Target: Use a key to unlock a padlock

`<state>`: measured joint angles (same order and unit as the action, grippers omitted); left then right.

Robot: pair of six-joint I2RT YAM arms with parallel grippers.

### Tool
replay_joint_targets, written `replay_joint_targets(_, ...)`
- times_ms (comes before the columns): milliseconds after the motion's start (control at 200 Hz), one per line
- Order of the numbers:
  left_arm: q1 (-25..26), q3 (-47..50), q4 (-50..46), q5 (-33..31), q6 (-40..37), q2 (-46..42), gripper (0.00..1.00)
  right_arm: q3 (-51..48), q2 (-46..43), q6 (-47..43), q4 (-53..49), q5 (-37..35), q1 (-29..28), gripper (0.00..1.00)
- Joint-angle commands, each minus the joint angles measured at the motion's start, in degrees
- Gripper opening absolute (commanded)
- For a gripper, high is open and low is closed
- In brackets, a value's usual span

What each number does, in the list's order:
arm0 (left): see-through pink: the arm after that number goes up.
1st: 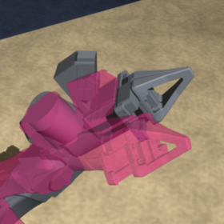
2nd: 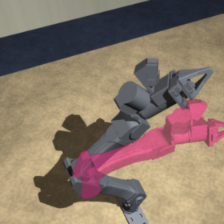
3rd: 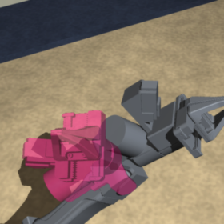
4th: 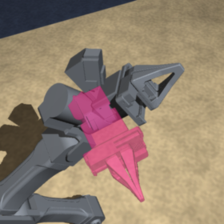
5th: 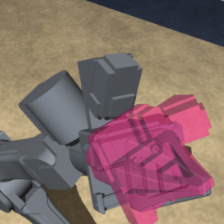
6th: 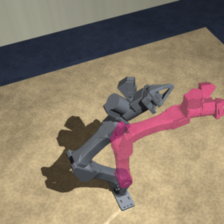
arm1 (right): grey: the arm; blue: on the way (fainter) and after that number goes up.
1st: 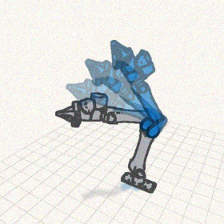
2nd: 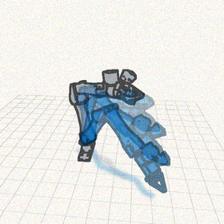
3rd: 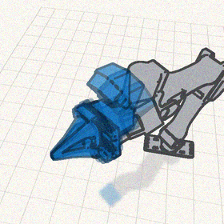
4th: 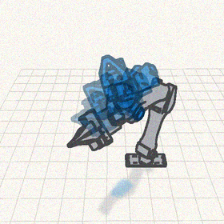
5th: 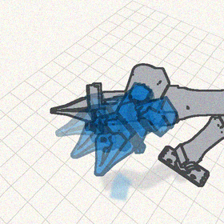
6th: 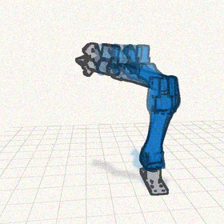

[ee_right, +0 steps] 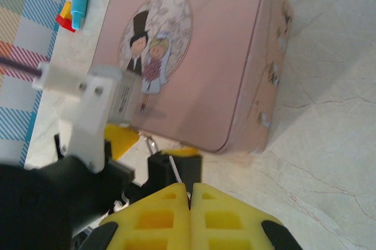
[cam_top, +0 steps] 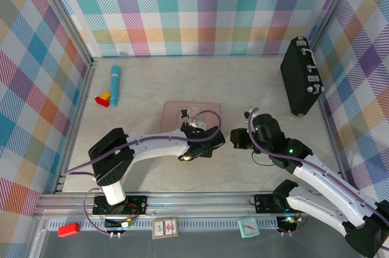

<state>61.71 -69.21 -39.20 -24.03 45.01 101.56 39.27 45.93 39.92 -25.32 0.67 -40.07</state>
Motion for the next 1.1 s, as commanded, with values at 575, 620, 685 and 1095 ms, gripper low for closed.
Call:
replay_joint_targets(575,-6.46,29.84,32.31,15.14,-20.93,-27.16,0.91,-0.65,2.85,2.24,3.55,2.89,0.17,0.00)
replay_joint_targets(620,-6.97,32.00,34.92,17.30,-23.60,-28.55,0.92,-0.54,3.65,2.34,4.05,3.29,0.17,0.00)
replay_joint_targets(685,-8.48,34.29,38.65,21.24,-26.80,-29.19,0.92,-0.52,4.32,2.76,4.91,3.99,0.18,0.00)
replay_joint_targets(1095,-17.30,30.51,41.01,32.12,-35.17,-19.52,0.78,-0.96,2.76,4.71,4.54,5.05,0.09,0.00)
